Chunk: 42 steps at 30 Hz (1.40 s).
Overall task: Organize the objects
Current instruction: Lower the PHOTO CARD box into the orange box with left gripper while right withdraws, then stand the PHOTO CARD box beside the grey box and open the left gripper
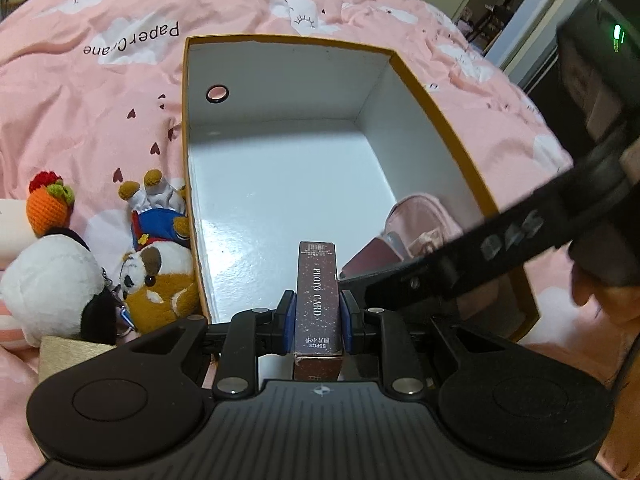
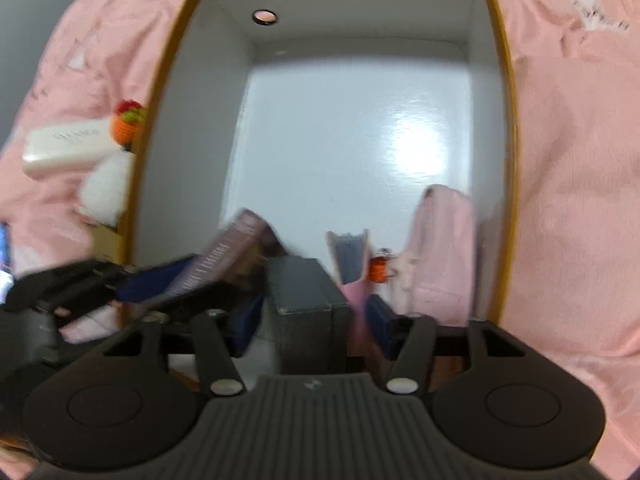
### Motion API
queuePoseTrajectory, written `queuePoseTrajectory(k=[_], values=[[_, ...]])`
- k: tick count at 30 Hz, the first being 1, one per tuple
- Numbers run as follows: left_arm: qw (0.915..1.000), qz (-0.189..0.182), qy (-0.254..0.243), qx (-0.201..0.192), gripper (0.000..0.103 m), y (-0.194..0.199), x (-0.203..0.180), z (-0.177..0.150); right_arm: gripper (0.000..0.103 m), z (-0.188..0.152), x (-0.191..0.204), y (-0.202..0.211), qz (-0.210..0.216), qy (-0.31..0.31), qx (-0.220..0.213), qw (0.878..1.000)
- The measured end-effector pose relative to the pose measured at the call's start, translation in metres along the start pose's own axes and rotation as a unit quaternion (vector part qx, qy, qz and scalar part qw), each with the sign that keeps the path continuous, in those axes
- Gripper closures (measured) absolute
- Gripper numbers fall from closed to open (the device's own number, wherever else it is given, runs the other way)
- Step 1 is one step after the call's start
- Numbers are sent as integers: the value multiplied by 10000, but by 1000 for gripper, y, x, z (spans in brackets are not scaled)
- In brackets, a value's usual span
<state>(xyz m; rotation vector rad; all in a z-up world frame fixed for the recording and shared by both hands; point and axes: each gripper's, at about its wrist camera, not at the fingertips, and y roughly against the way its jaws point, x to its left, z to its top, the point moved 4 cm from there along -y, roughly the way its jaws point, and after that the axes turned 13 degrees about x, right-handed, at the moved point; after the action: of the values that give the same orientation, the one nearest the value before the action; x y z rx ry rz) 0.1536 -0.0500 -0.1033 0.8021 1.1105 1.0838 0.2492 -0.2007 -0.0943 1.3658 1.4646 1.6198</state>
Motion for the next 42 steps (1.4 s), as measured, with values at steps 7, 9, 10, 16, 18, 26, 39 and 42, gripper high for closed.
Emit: queuePoseTrajectory(k=[7,9,10,16,18,26,39,42], values=[[9979,512,-275,268,78,-9,-13,3,36,-7,-2,15,-5,-36,-270,9996],[9975,570,-246,323,78,-9,-13,5,47,-10,-4,22,-56,-54,-461,9989],[9973,597,-243,351,78,-10,-14,7,47,-13,-4,26,-120,2,-573,9983],[9952,531,-68,823,77,-23,-24,14,47,-22,-4,29,-65,119,-794,9967],[9964,350,129,764,77,-22,-21,17,47,-25,-5,29,-165,186,-891,9957],[9940,-192,589,897,73,-23,-8,15,44,-35,-22,34,-200,-9,-1288,9915],[9849,-536,51,1645,58,-24,-1,22,42,-50,-18,40,-714,349,-1637,9833],[9879,-429,59,1491,71,-20,0,21,42,-51,-17,39,-769,397,-1668,9822]])
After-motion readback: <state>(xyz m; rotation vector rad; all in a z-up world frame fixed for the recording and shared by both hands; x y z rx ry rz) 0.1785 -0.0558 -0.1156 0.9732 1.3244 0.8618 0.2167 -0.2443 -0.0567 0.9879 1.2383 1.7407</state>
